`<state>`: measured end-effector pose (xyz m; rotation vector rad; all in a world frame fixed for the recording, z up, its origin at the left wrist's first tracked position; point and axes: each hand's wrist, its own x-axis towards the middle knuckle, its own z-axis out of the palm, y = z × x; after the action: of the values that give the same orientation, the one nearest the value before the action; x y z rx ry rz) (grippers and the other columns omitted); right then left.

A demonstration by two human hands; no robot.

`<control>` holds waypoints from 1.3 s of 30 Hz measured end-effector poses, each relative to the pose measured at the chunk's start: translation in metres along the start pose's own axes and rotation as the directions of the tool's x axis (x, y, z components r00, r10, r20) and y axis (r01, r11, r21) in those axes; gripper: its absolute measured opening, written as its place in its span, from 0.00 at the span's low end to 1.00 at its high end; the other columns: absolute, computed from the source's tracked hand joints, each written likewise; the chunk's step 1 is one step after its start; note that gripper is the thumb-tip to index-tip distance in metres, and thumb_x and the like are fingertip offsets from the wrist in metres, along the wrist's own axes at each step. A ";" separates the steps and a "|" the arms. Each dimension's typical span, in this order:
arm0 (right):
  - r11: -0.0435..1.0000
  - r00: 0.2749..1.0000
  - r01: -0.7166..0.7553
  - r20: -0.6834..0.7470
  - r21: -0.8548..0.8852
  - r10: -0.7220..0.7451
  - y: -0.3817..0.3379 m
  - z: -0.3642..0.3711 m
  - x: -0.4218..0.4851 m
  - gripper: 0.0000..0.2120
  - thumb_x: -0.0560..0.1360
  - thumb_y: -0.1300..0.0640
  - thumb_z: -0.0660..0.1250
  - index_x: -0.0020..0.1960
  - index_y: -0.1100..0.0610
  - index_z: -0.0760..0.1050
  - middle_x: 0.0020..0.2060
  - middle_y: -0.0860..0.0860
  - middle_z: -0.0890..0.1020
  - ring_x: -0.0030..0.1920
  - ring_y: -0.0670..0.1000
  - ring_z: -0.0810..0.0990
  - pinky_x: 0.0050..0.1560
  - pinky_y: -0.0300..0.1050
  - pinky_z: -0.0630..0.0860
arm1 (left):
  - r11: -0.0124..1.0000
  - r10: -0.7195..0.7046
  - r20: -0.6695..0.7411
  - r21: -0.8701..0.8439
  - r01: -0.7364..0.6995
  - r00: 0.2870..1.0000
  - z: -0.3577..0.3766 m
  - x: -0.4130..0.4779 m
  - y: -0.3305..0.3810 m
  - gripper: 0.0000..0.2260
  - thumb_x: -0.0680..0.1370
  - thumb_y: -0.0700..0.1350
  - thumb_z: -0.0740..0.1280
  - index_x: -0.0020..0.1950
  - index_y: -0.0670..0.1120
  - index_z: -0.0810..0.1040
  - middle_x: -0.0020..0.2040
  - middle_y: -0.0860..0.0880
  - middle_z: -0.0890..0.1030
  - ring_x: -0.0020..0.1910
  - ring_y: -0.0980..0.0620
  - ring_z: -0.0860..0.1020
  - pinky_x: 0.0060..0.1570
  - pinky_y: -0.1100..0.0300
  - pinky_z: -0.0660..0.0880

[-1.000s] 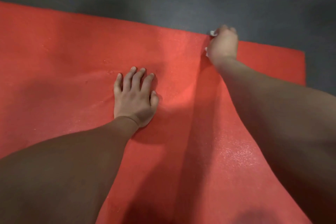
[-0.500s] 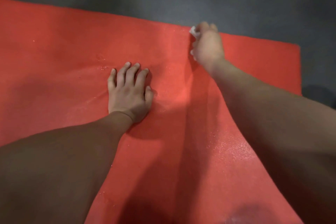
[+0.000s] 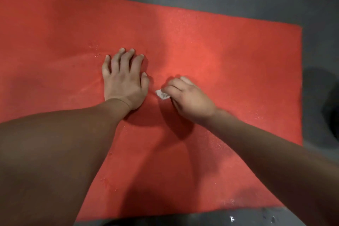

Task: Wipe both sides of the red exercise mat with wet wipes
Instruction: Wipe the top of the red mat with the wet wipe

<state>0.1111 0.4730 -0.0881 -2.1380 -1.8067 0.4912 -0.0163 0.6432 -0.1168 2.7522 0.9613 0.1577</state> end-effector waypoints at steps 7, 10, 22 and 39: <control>0.874 0.871 -0.424 -0.158 0.239 0.465 0.027 -0.035 0.031 0.08 0.75 0.62 0.63 0.51 0.58 0.79 0.42 0.52 0.82 0.42 0.57 0.80 0.45 0.51 0.77 | 1.000 0.003 -0.001 0.001 -0.003 1.000 0.001 0.001 -0.002 0.23 0.78 0.53 0.60 0.72 0.50 0.70 0.75 0.46 0.68 0.78 0.43 0.59 0.76 0.38 0.52; 0.510 0.727 -0.520 0.043 0.685 0.685 0.013 -0.042 0.036 0.05 0.80 0.61 0.65 0.46 0.62 0.74 0.31 0.45 0.82 0.27 0.49 0.79 0.27 0.43 0.74 | 1.000 0.002 -0.001 0.010 -0.002 1.000 0.003 0.001 -0.002 0.22 0.78 0.53 0.60 0.72 0.49 0.70 0.75 0.46 0.68 0.78 0.44 0.59 0.76 0.38 0.52; 0.374 0.667 -0.573 0.150 0.729 0.730 -0.007 -0.048 -0.013 0.08 0.79 0.58 0.66 0.41 0.57 0.74 0.28 0.47 0.79 0.27 0.45 0.74 0.32 0.41 0.71 | 0.999 0.006 0.068 0.032 -0.008 0.998 -0.001 0.002 -0.001 0.23 0.79 0.55 0.56 0.73 0.50 0.68 0.76 0.46 0.66 0.78 0.43 0.57 0.76 0.37 0.50; 0.275 0.622 -0.510 0.128 0.815 0.773 -0.096 -0.045 -0.094 0.08 0.72 0.50 0.65 0.38 0.52 0.80 0.43 0.58 0.85 0.41 0.51 0.79 0.43 0.48 0.74 | 0.693 0.385 0.504 -0.712 0.119 0.774 -0.095 -0.072 0.064 0.01 0.80 0.39 0.70 0.50 0.44 0.81 0.39 0.54 0.82 0.36 0.61 0.78 0.41 0.66 0.74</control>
<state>0.0325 0.3963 0.0008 -1.9605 -0.2241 0.8880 -0.0508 0.5658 -0.0113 1.9004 0.3583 -0.2979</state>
